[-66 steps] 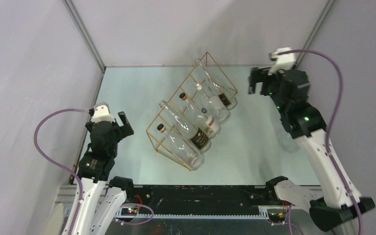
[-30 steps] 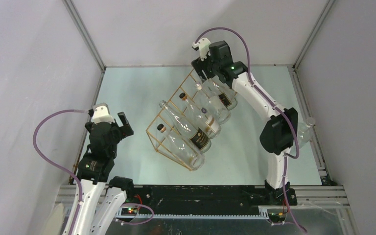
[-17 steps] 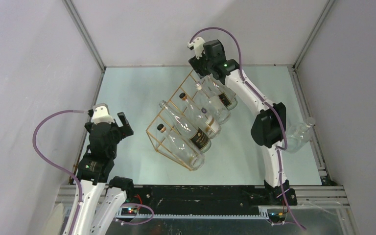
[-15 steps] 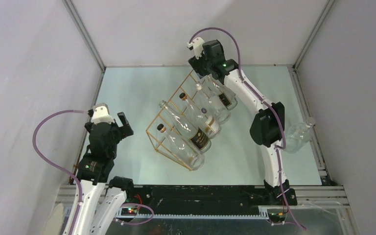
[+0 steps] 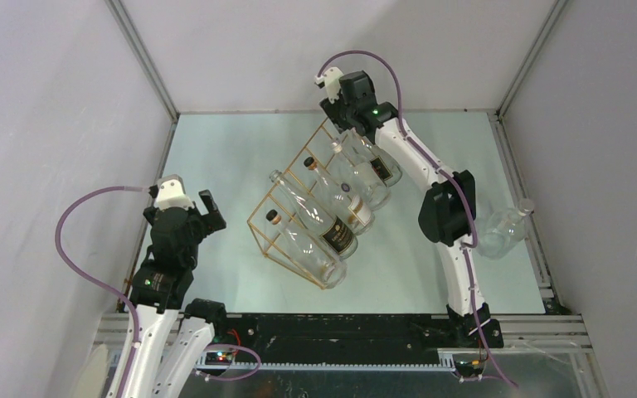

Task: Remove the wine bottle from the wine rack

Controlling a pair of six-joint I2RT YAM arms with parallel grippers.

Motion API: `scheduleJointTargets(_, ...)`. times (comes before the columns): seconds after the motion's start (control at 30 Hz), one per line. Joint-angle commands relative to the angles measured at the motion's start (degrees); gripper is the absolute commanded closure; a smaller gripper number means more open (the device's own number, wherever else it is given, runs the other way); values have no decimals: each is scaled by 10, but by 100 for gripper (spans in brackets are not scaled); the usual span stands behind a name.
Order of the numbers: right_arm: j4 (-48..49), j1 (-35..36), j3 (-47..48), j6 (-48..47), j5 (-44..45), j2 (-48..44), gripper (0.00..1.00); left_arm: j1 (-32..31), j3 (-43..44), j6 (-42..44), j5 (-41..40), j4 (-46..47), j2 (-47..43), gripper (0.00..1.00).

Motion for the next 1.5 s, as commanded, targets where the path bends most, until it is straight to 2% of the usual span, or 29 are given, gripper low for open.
scheduleJointTargets(0.0, 24, 2, 26, 2, 4, 4, 57, -2, -6, 12, -4, 16, -4, 2)
scheduleJointTargets(0.03, 24, 2, 26, 1, 1, 3, 61, -2, -7, 12, -5, 16, -4, 2)
scheduleJointTargets(0.13, 30, 2, 22, 1, 2, -2, 86, -2, -7, 12, -6, 16, -4, 2)
scheduleJointTargets(0.23, 38, 3, 16, -6, 15, -8, 99, -2, -7, 12, -7, 16, -4, 2)
scheduleJointTargets(0.27, 39, 4, 15, -7, 17, -10, 100, -2, -7, 12, -6, 16, -4, 2)
scheduleJointTargets(0.5, 70, 4, -12, -10, 26, -51, 100, -2, -7, 12, -6, 16, -3, 2)
scheduleJointTargets(0.8, 103, -8, -52, 8, -3, -104, 100, -2, -7, 12, -9, 16, -1, 2)
scheduleJointTargets(1.2, 136, -28, -124, 13, 50, -182, 100, -2, -7, 13, -9, 16, 0, 2)
scheduleJointTargets(1.47, 172, -70, -204, 87, 56, -251, 100, -2, -7, 13, -10, 16, 0, 2)
